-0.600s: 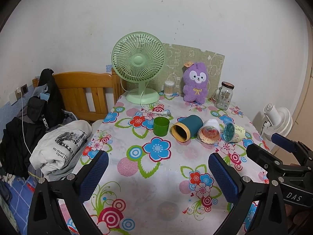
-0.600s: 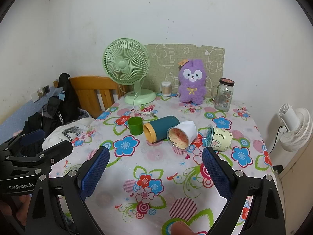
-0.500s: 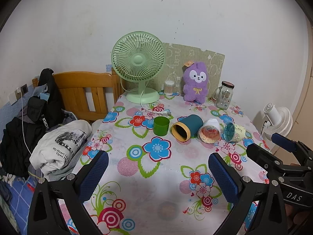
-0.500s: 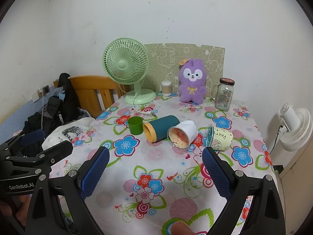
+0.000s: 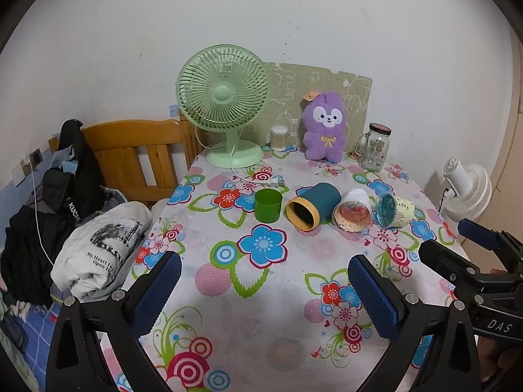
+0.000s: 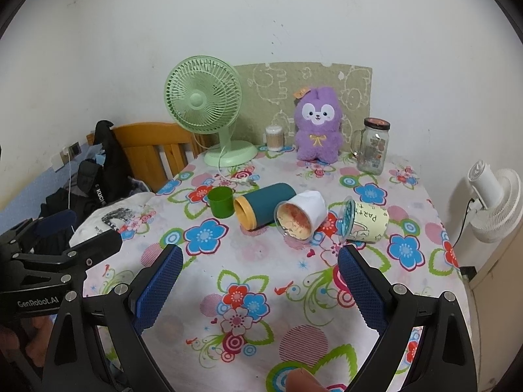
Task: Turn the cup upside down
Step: 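Move the left tool toward the teal cup lying on its side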
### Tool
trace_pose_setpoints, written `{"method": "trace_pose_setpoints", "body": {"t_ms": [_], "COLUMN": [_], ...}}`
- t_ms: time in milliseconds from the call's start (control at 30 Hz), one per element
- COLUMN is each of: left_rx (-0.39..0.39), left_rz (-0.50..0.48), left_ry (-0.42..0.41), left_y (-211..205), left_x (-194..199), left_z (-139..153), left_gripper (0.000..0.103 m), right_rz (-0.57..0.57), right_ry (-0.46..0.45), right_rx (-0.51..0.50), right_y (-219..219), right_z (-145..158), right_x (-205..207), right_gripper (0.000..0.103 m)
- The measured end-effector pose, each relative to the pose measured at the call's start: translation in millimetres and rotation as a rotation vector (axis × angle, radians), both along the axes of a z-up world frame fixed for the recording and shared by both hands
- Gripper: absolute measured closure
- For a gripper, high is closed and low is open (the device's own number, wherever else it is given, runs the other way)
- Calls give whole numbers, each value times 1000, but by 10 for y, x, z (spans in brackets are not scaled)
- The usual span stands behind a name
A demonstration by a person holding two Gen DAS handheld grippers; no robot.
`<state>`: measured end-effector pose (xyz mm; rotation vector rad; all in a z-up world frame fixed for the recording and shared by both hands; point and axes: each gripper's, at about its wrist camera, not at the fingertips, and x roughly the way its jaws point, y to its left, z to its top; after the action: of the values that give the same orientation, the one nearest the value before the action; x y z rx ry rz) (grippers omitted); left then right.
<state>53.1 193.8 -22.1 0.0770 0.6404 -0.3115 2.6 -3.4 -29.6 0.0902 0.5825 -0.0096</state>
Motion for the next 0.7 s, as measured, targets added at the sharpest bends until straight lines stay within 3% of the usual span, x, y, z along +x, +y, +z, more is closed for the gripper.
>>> {"method": "trace_pose_setpoints", "body": {"t_ms": [300,400,700], "left_rx": [109,130,205], "left_rz": [-82,-149,-311], "left_ry": [34,99,195], "left_y": [-264,-408,-911], "left_x": [365,596,1312], "left_z": [-91,-185,-291], "left_gripper": [0,0,0], "right_rz": [-47,-61,-112], "right_ry": [30,59,132], "right_rx": [21,56,102], "right_y": [-250,-368,-669], "right_z": [-77,-178,-452], "right_x": [65,108,250], "right_gripper": [6,6,6]}}
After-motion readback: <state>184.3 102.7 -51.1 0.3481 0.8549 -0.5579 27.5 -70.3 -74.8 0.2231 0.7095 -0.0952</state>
